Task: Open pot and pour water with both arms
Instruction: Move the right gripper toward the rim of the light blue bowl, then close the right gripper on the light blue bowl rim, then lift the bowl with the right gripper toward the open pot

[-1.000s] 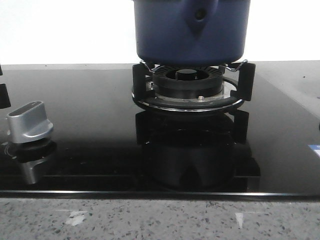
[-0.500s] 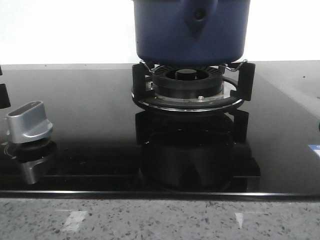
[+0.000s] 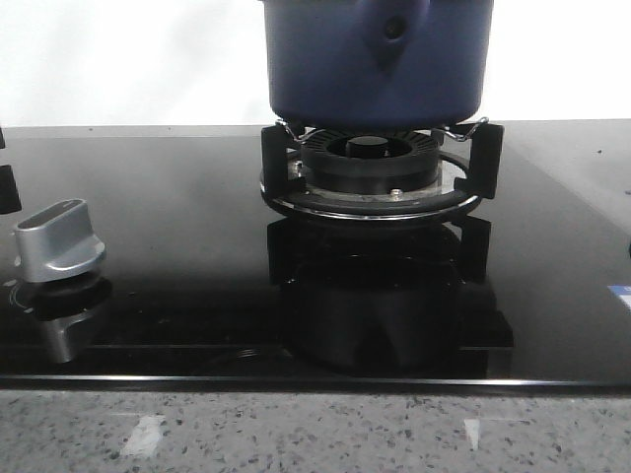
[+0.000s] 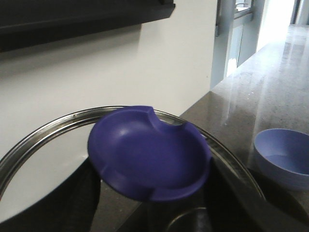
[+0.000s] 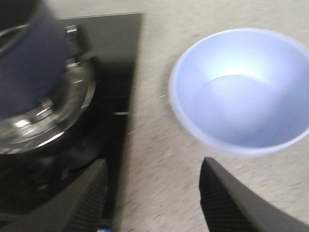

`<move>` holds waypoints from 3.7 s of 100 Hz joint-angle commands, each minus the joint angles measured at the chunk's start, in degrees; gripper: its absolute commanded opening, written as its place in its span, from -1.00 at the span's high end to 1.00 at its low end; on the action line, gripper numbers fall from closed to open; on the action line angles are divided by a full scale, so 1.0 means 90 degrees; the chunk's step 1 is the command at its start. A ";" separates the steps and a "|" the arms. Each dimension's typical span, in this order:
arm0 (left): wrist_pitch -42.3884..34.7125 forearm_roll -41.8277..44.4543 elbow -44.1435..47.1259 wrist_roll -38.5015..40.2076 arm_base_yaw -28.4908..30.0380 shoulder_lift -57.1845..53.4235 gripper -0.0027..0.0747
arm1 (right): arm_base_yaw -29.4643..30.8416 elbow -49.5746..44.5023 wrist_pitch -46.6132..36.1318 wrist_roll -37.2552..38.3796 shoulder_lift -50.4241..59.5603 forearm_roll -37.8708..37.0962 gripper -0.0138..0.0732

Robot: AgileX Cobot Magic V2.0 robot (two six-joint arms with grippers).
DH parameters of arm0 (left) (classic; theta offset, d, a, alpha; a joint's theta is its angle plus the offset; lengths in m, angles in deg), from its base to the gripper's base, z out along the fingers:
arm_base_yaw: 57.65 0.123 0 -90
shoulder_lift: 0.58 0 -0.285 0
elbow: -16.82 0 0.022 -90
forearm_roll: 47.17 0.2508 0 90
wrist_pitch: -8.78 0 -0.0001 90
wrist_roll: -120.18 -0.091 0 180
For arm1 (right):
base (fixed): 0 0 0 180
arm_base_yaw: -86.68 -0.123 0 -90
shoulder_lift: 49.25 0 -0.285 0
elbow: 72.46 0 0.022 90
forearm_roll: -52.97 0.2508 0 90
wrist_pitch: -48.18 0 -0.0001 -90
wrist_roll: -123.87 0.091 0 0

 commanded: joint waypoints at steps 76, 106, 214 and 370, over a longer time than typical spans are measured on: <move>0.0951 -0.0582 -0.0226 0.0382 0.1144 -0.0427 0.44 | 0.1743 0.2430 0.0723 0.0461 -0.4190 -0.1395 -0.20; 0.0951 -0.0582 -0.0226 0.0382 0.1144 -0.0427 0.44 | 0.1759 0.2430 0.0736 0.0457 -0.4589 -0.1365 -0.11; 0.0951 -0.0582 -0.0226 0.0382 0.1144 -0.0427 0.44 | 0.0608 0.5532 0.2410 0.0164 -0.4651 -0.0603 0.81; 0.0835 -0.0582 -0.0226 0.0382 0.1144 -0.0427 0.44 | -0.2045 0.3351 -0.4589 -0.0116 -0.4207 -0.1084 0.81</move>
